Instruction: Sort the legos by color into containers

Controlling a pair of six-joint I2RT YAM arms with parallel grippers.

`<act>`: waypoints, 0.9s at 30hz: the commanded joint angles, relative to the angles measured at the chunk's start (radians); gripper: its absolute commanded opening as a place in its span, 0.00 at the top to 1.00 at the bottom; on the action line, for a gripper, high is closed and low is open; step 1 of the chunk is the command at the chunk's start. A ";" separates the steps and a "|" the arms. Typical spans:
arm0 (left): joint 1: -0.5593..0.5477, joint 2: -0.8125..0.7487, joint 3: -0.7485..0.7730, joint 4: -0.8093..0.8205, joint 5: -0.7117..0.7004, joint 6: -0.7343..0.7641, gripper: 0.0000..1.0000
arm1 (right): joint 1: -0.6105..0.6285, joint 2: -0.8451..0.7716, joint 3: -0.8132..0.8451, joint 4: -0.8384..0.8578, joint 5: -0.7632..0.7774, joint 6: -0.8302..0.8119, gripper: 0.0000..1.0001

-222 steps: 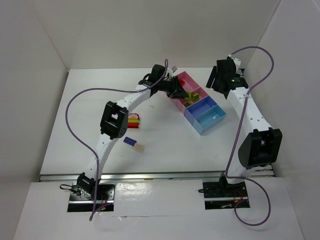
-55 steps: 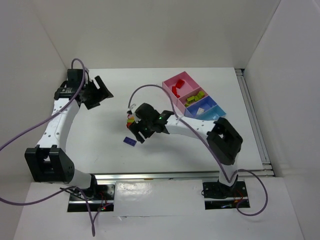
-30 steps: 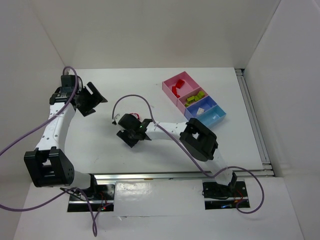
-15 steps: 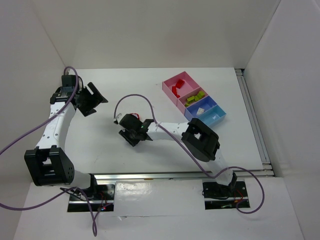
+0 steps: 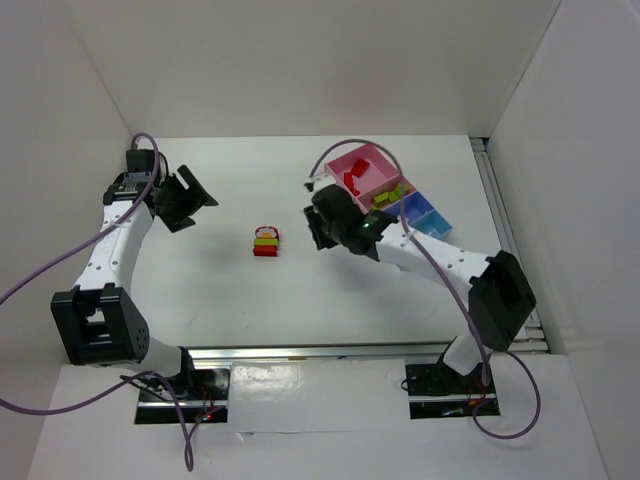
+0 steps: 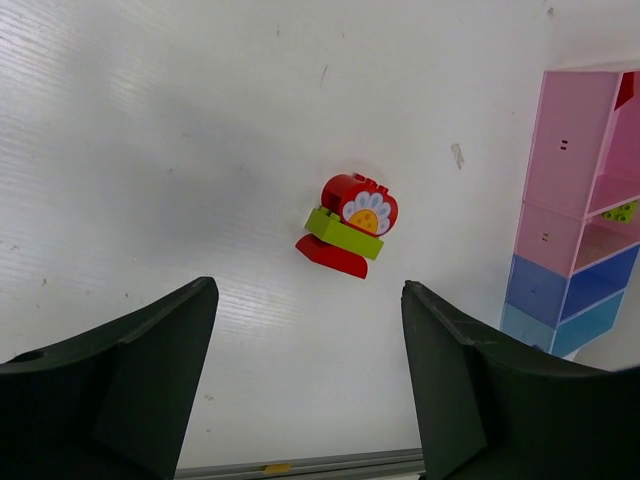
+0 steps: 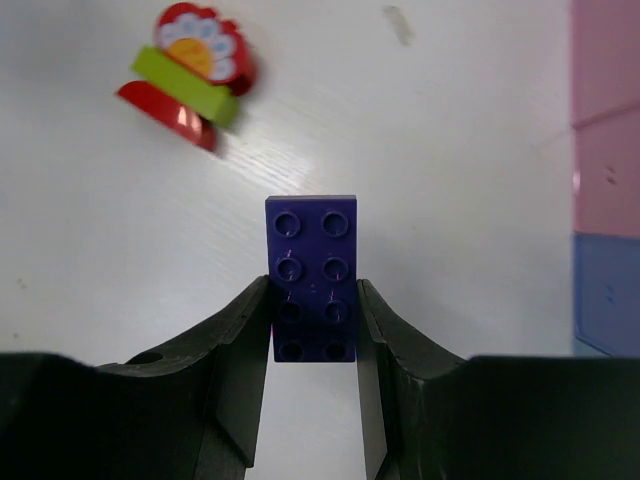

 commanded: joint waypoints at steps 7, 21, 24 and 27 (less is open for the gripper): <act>-0.016 0.002 0.041 0.049 0.053 0.020 0.16 | -0.266 -0.128 -0.038 -0.152 0.024 0.167 0.72; -0.026 0.034 0.041 0.049 0.080 0.030 0.16 | -0.588 -0.232 -0.164 -0.212 0.112 0.293 0.72; -0.026 0.045 0.041 0.049 0.080 0.030 0.16 | -0.626 -0.264 -0.205 -0.202 0.101 0.293 0.71; -0.036 0.054 0.041 0.058 0.080 0.030 0.16 | -0.666 -0.264 -0.229 -0.189 0.087 0.293 0.70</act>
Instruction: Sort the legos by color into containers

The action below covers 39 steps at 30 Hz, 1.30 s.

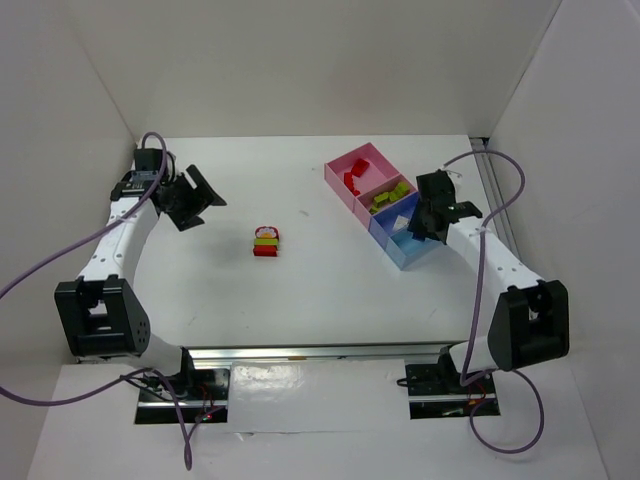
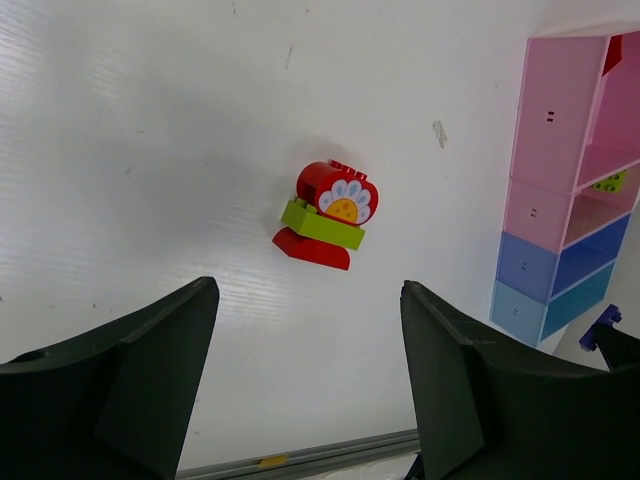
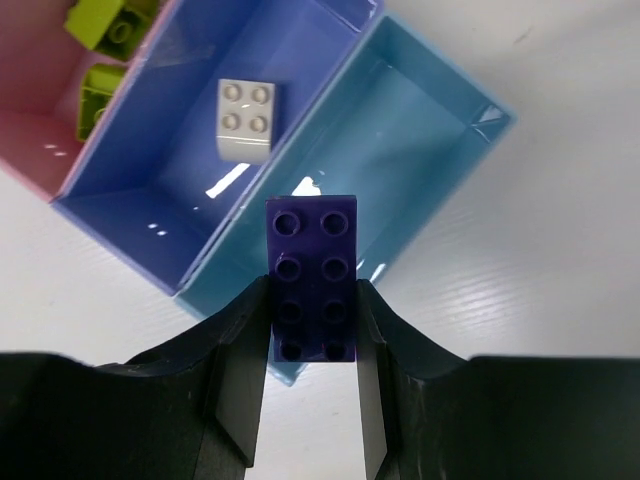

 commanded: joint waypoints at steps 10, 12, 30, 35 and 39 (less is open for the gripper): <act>-0.172 0.175 0.224 -0.127 -0.108 0.126 0.11 | -0.066 0.055 -0.005 0.093 -0.021 -0.007 0.55; -0.224 0.257 0.263 -0.175 -0.154 0.137 0.10 | -0.066 0.093 0.009 0.093 -0.021 -0.017 0.50; -0.387 0.393 0.263 -0.121 -0.280 0.259 0.07 | -0.025 -0.054 0.057 0.094 0.013 -0.027 0.28; -0.407 0.461 0.296 -0.112 -0.268 0.220 0.11 | 0.035 -0.035 0.112 0.067 0.034 -0.036 0.28; -0.427 0.481 0.297 -0.112 -0.321 0.196 0.11 | 0.063 -0.026 0.126 0.057 0.057 -0.036 0.28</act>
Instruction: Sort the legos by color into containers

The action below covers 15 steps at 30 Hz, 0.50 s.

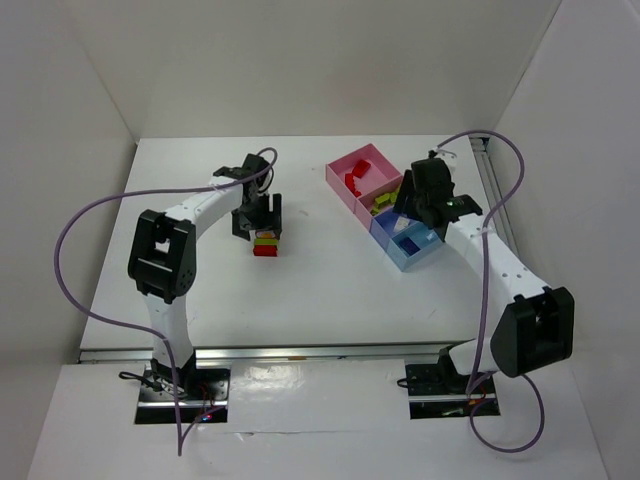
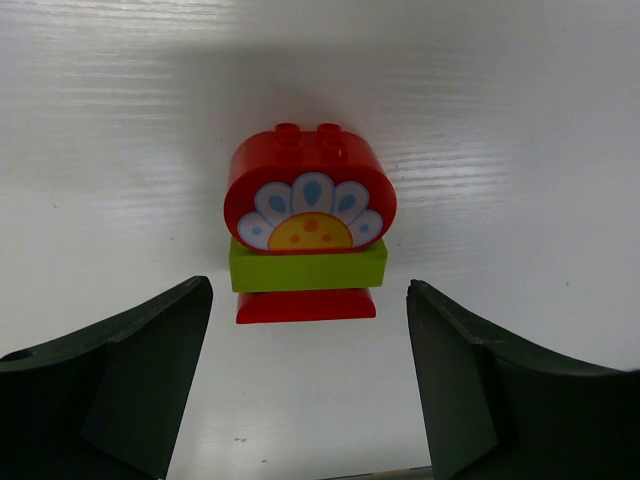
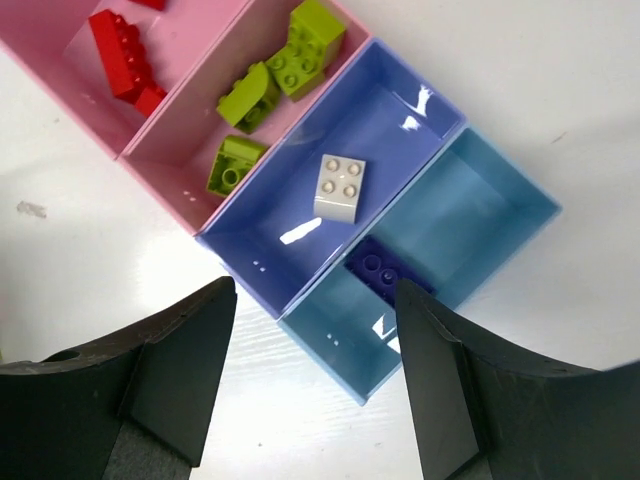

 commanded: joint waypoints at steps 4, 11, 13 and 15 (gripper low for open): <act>-0.028 0.001 0.004 -0.002 -0.102 -0.033 0.07 | 0.037 0.015 0.038 0.002 0.039 0.001 0.28; -0.037 -0.015 -0.096 0.061 -0.059 -0.033 0.00 | 0.056 0.047 0.061 0.002 0.030 0.001 0.27; -0.037 -0.015 -0.105 0.082 -0.044 -0.022 0.04 | 0.066 0.059 0.073 0.002 0.039 0.001 0.27; -0.037 -0.015 -0.116 0.095 -0.035 -0.022 0.08 | 0.077 0.068 0.084 0.002 0.039 0.001 0.27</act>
